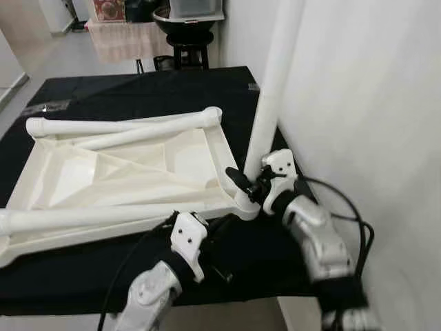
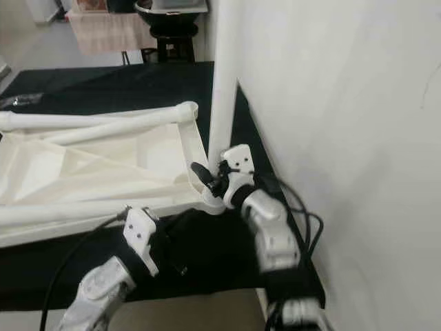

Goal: Building children table

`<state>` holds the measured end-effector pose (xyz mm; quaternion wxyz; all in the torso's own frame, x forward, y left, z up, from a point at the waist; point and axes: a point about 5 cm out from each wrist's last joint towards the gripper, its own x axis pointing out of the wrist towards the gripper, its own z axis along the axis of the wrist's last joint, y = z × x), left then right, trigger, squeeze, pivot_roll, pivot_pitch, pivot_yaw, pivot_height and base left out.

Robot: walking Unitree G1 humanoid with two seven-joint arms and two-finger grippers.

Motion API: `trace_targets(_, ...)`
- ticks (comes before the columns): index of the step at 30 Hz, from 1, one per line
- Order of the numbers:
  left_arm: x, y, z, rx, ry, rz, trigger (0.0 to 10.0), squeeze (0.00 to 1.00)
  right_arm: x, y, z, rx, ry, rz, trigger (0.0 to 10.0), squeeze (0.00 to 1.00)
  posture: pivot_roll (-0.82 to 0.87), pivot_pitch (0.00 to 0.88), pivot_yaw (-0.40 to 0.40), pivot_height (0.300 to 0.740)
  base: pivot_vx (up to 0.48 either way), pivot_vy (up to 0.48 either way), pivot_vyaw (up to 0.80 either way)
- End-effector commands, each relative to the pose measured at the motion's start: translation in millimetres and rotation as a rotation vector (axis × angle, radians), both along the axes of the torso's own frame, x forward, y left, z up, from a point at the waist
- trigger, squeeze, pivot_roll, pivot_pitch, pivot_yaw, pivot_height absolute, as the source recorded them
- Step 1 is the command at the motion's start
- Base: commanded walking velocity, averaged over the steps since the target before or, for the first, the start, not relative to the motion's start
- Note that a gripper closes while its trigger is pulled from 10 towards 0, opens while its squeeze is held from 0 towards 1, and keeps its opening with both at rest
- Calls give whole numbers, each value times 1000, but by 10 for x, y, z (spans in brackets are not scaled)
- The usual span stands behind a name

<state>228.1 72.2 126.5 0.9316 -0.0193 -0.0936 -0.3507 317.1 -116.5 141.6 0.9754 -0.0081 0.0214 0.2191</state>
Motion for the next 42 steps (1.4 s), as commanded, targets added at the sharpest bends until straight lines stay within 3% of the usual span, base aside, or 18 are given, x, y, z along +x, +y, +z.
trace_targets(1, 2, 24, -14, 6, 10, 0, 10000, 0, -97, -34, -306, -37, 149, -53, 0, 0, -23, 82, -6, 740, 0, 0, 0)
trace_targets(6, 14, 25, -18, 7, 10, -3, 10000, 0, 86, -66, -238, -64, 122, -48, 0, 0, -8, 78, -16, 740, 0, 0, 0)
trace_targets(7, 15, 27, -18, 9, 9, -1, 10000, 0, 123, -69, -215, -46, 122, -51, 10000, 0, -8, 78, -16, 740, 0, 0, 0)
trace_targets(9, 16, 29, -17, 10, 8, 3, 10000, 0, 138, -41, -154, -7, 115, -23, 10000, 0, -8, 78, -16, 740, 0, 0, 0)
trace_targets(10, 17, 29, -17, 10, 8, 4, 10000, 0, 134, -1, -86, 13, 93, 79, 10000, 1000, -8, 75, -12, 740, 0, 0, 0)
trace_targets(13, 19, 29, -17, 10, 8, 4, 10000, 0, 124, 27, -40, 21, 77, 154, 10000, 1000, -8, 75, -12, 740, 0, 0, 0)
trace_targets(14, 21, 26, -19, 9, 10, 2, 10000, 0, 168, -17, 111, 32, 30, 286, 10000, 678, -12, 73, -5, 740, 0, 0, 0)
trace_targets(16, 21, 26, -19, 9, 10, 2, 10000, 0, 168, -17, 111, 32, 30, 286, 10000, 678, -12, 73, -5, 740, 0, 0, 0)
trace_targets(17, 22, 24, -20, 9, 11, 0, 10000, 0, 189, -51, 169, 27, 18, 330, 10000, 133, -10, 72, -5, 740, 0, 0, 0)
trace_targets(18, 23, 22, -20, 8, 11, -1, 10000, 0, 199, -81, 206, 18, 16, 394, 10000, 0, -10, 72, -5, 740, 0, 0, 0)
trace_targets(22, 24, 17, -23, 9, 12, -2, 10000, 0, 204, -139, 174, -49, 35, 572, 10000, 0, 1, 68, -9, 740, 0, 0, 0)
trace_targets(28, 21, 13, -26, 11, 12, 1, 10000, 0, 251, -187, 132, -52, 76, 669, 10000, 0, 8, 67, -13, 740, 0, 0, 0)
trace_targets(29, 20, 13, -28, 11, 13, 1, 10000, 0, 277, -205, 131, -48, 86, 677, 8784, 0, 8, 67, -13, 740, 0, 0, 0)
trace_targets(30, 19, 11, -29, 11, 13, 1, 10000, 0, 296, -220, 134, -41, 95, 681, 0, 0, 9, 67, -12, 740, 0, 0, 0)
trace_targets(42, 11, 5, -28, 7, 16, 0, 10000, 0, 300, -368, 131, -26, 88, 643, 0, 0, 4, 74, -12, 740, 0, 0, 0)
